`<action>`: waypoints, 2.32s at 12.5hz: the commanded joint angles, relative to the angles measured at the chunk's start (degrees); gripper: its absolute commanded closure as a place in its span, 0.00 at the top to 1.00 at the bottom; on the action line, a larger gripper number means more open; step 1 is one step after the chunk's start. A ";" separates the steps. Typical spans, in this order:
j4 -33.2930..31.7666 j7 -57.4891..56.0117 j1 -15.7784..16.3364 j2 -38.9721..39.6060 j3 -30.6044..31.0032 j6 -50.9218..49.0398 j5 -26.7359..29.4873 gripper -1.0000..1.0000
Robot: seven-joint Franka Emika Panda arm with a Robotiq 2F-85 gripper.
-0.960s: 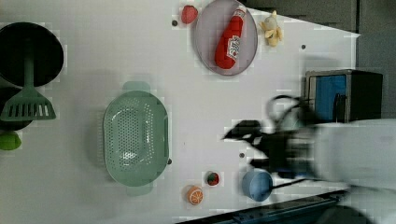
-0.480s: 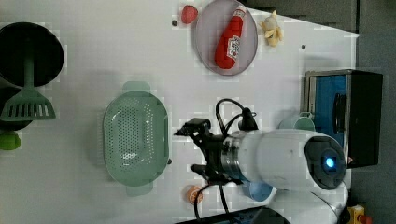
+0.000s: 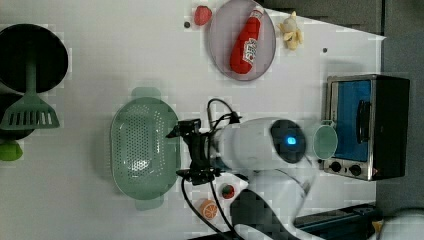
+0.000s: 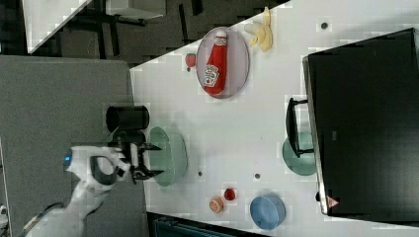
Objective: Drag strainer left to right.
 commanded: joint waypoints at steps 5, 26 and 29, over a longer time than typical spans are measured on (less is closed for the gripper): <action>-3.97 4.67 -0.70 5.00 -4.84 9.75 -3.69 1.00; -14.60 -9.20 -6.72 -2.41 -21.42 15.12 -5.95 1.00; -15.28 -13.89 -8.30 -2.98 -23.52 15.10 -5.96 1.00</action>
